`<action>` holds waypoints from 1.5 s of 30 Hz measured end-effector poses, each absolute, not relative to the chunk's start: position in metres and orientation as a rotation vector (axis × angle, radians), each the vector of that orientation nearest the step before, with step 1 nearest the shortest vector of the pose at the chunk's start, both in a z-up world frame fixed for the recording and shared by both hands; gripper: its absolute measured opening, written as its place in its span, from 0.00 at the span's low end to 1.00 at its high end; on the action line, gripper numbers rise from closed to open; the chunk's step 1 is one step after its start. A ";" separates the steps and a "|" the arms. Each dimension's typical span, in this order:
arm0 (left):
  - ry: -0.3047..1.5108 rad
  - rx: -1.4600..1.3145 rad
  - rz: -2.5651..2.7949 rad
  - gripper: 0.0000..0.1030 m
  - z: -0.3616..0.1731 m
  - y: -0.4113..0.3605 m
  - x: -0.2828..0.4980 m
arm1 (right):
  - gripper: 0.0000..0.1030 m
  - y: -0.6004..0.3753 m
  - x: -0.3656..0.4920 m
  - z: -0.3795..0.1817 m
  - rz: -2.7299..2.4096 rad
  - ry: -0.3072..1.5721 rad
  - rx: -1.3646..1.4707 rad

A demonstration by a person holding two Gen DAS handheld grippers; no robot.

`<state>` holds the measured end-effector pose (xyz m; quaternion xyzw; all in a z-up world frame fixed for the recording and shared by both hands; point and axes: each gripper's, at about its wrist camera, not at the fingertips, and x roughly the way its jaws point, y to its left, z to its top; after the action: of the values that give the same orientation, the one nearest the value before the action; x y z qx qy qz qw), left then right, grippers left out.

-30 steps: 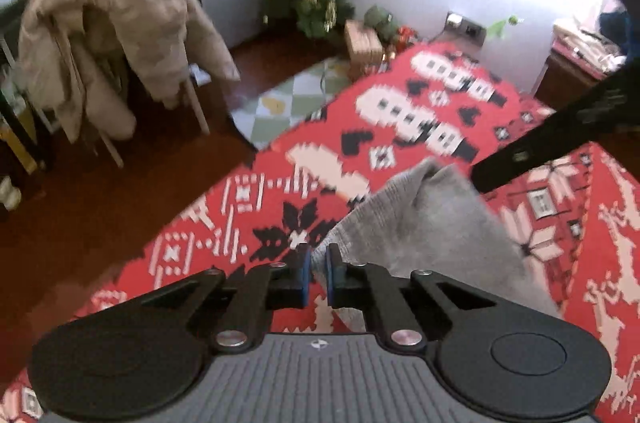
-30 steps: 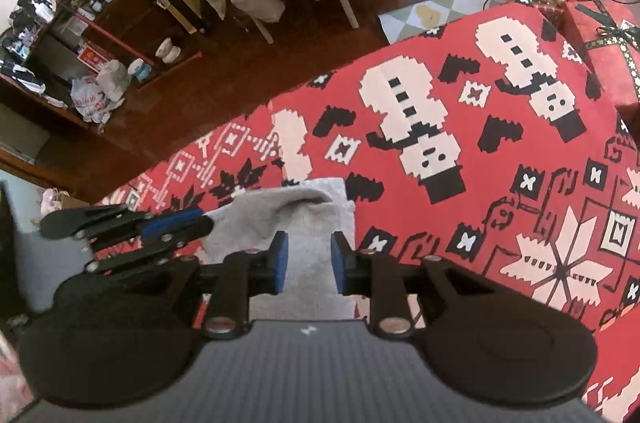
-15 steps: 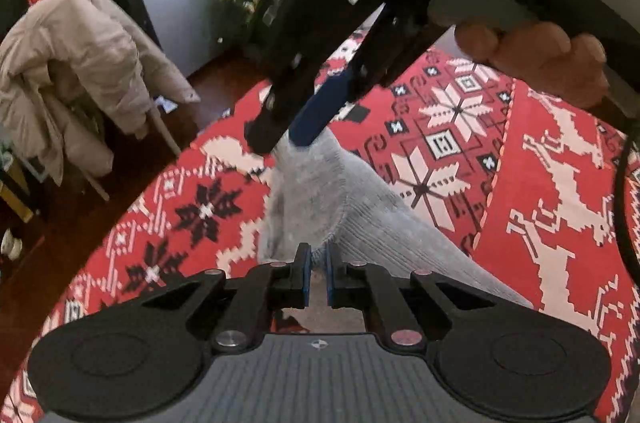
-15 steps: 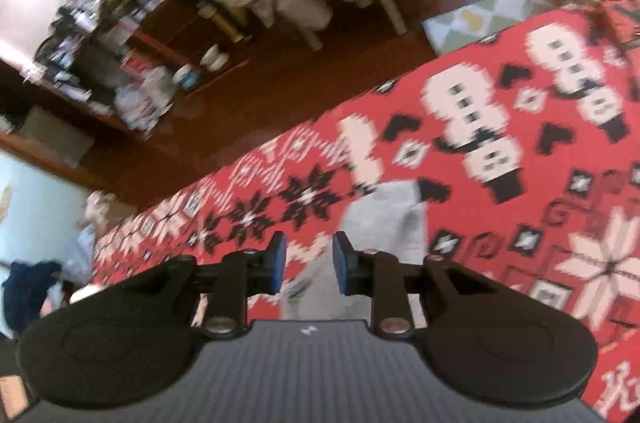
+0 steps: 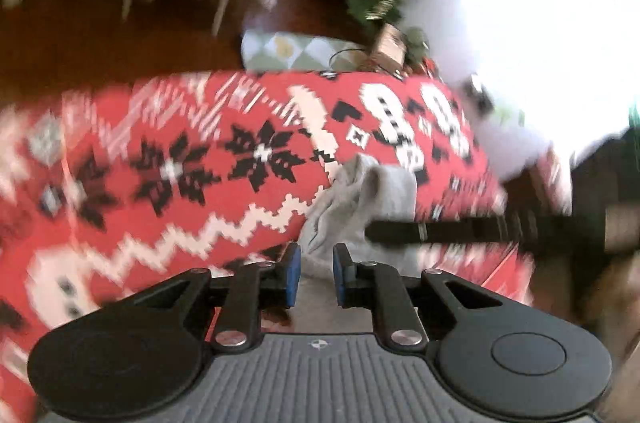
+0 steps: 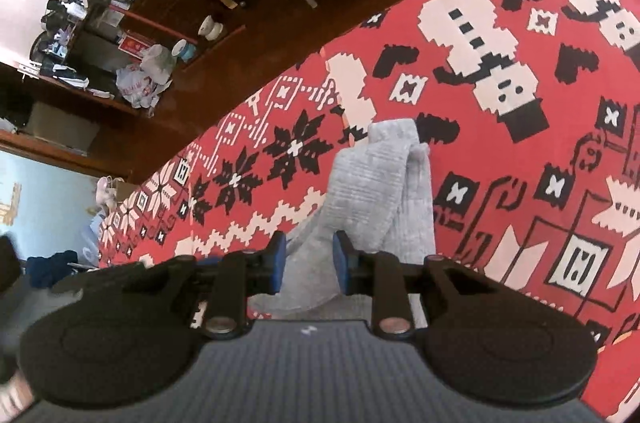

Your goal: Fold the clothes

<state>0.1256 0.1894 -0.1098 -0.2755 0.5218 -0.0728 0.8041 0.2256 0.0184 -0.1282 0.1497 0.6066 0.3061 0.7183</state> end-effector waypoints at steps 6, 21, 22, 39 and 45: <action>1.285 -0.828 -0.091 0.15 -0.138 0.200 0.149 | 0.29 0.017 0.221 -0.129 0.675 1.351 0.347; 0.950 -1.517 0.186 0.02 -0.173 0.246 0.090 | 0.30 0.006 0.228 -0.117 0.651 1.281 0.368; 0.917 -1.567 0.217 0.02 -0.178 0.245 0.082 | 0.30 0.005 0.230 -0.114 0.643 1.268 0.365; 0.885 -1.575 0.221 0.02 -0.187 0.238 0.073 | 0.09 -0.003 0.280 -0.145 0.604 1.322 0.302; 0.884 -1.560 0.240 0.02 -0.188 0.239 0.067 | 0.08 0.002 0.277 -0.127 0.591 1.190 0.266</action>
<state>0.0673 0.2386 -0.1880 -0.6780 0.3842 0.1041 0.6180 0.2775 0.0021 -0.1270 0.1232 0.5506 0.2733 0.7791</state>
